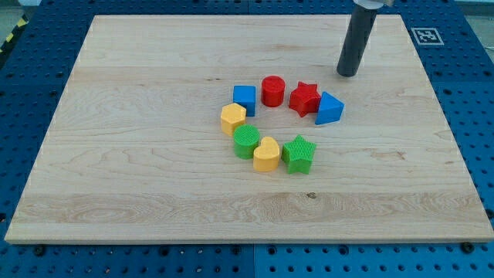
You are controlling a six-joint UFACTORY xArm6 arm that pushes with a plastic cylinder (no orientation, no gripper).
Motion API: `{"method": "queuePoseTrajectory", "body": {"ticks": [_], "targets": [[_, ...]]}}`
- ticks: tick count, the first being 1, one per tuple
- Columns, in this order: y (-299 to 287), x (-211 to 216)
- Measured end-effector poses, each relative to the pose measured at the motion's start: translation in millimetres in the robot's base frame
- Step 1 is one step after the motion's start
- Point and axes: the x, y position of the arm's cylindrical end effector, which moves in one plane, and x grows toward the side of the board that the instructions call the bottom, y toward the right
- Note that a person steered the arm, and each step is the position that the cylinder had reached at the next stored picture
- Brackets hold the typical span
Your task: Move the yellow heart down a bit
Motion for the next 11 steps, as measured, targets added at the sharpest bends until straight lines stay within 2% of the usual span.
{"method": "queuePoseTrajectory", "body": {"ticks": [2,3,6,9,11], "targets": [[0,8],[-18,27],[-77,27],[-76,28],[-9,38]]}}
